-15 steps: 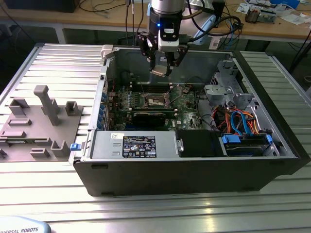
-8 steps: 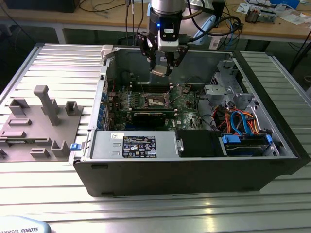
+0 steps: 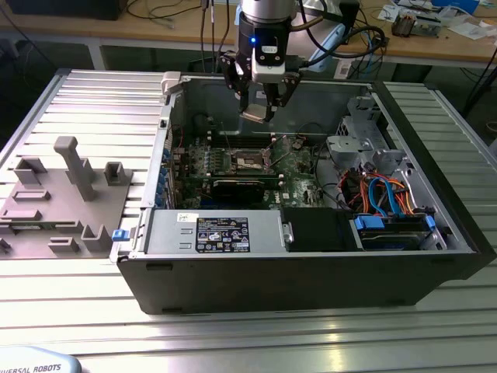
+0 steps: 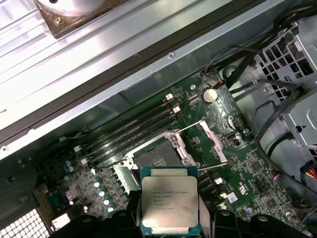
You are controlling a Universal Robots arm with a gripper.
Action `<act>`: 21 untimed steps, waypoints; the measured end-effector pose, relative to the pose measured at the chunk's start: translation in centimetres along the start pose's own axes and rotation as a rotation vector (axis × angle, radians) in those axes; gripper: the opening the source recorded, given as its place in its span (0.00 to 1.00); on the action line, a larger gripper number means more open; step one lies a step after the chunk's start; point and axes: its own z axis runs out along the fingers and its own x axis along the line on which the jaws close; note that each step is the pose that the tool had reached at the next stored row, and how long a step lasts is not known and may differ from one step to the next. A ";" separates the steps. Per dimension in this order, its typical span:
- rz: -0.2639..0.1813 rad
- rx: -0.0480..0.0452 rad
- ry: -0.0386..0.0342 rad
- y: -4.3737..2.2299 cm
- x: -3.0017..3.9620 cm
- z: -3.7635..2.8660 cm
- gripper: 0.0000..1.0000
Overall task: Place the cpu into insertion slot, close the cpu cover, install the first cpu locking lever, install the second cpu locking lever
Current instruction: 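Place the cpu into insertion slot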
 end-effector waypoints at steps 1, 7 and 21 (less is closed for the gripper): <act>0.000 0.0000 -0.0001 0.00 0.00 0.00 0.54; 0.004 0.0000 -0.0001 0.00 0.00 0.01 0.54; 0.011 0.0000 -0.0004 0.00 0.00 0.02 0.54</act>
